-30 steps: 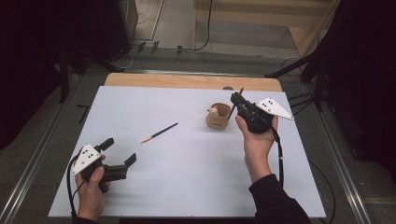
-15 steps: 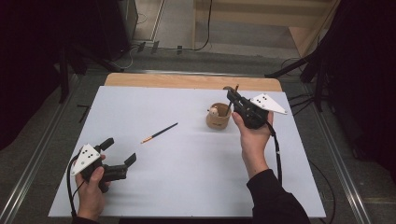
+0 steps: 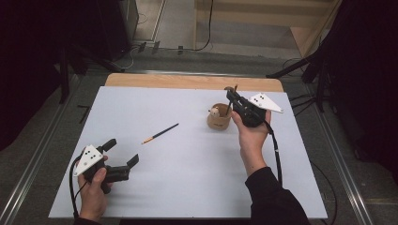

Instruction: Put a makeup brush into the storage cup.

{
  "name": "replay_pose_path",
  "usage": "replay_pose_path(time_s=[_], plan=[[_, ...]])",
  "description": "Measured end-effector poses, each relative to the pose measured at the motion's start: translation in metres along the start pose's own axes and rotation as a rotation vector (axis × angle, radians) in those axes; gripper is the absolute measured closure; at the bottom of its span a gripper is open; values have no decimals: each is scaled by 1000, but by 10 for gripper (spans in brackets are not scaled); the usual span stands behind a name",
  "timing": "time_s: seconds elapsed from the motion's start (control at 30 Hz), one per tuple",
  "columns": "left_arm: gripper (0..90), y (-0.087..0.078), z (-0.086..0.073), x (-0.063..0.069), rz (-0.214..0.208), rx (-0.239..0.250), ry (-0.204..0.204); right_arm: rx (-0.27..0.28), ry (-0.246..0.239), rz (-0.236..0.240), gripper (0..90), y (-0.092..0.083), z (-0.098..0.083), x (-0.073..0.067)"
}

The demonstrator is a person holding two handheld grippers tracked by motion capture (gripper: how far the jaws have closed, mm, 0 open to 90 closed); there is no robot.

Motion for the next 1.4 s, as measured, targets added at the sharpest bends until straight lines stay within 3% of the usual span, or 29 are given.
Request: replay_pose_path(time_s=[0.7, 1.1, 1.23, 1.4], plan=[[0, 0, 1, 1, 1, 1, 4, -80, 15, -24, 839, 12, -28, 10], [0, 0, 0, 1, 2, 1, 3, -136, 17, -15, 834, 18, -40, 10], [0, -1, 0, 0, 2, 2, 3, -145, 51, -33, 670, 17, -41, 12], [0, -1, 1, 0, 2, 4, 4, -148, 78, -33, 529, 9, -41, 15]])
Point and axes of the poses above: each handheld gripper's, and its own axes: y roughly forward along the jaws, z roughly out of its top, x roughly to its right, the point moved 2 cm from there along y, roughly forward along the jaws, and after that the axes turned 7 degrees about y, right-handed, at the moved point
